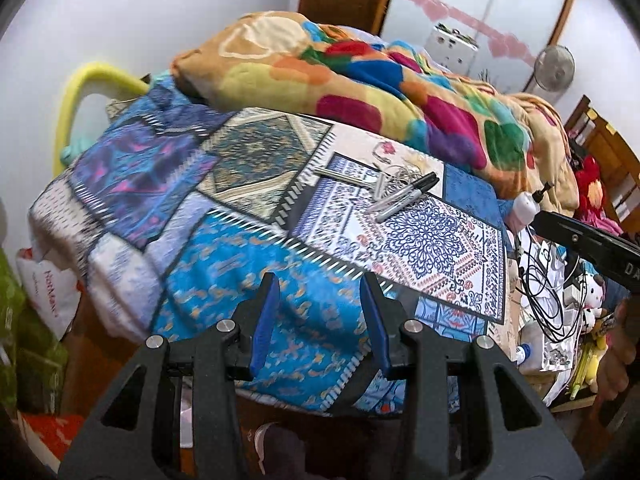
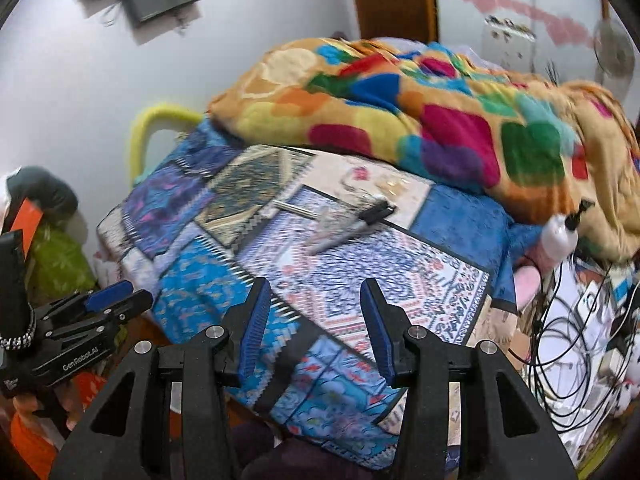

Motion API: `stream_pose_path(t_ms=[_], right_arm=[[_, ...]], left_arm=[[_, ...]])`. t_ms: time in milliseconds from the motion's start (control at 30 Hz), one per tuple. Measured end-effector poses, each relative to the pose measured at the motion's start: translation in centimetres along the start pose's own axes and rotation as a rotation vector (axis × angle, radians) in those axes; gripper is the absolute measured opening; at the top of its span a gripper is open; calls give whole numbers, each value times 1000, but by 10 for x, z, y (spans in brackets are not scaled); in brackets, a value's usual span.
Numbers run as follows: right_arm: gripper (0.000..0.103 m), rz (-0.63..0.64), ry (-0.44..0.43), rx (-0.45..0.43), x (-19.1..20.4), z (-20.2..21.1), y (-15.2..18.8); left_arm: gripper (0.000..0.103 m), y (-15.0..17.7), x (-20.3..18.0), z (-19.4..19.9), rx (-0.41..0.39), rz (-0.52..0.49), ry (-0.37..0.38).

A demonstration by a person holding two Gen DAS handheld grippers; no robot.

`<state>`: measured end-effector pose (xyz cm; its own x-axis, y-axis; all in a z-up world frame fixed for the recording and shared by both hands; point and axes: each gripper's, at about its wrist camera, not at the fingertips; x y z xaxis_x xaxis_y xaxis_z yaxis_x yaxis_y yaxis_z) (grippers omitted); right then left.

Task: Collect trash
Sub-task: 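Move both open tools back over the bed toward the pens, then grasp the clear ballpoint pen with the left tool while the right tool grasps the black Sharpie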

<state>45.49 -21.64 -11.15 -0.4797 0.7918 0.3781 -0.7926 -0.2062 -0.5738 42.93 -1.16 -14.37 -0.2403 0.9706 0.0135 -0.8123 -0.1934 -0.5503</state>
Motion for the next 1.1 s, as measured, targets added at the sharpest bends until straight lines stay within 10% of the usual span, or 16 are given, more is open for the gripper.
stream_pose_path(t_ms=[900,1100], right_arm=[[42,-296,-60,88,-129,-150,-53],[18,-231,-72,81,-120,-156,-57]], left_arm=[[42,-70,-91,-182,97,-213,139],[42,-69,-103,-186,77,-260,163]])
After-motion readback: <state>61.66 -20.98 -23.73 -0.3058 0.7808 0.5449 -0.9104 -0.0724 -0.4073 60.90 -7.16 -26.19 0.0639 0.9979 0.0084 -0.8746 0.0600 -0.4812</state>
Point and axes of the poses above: each gripper's, at about its wrist camera, not at the fingertips, and z roughly against the way its jaws point, x to its left, y to its underside, and after that the axes turned 12 degrees about -y, right-handed
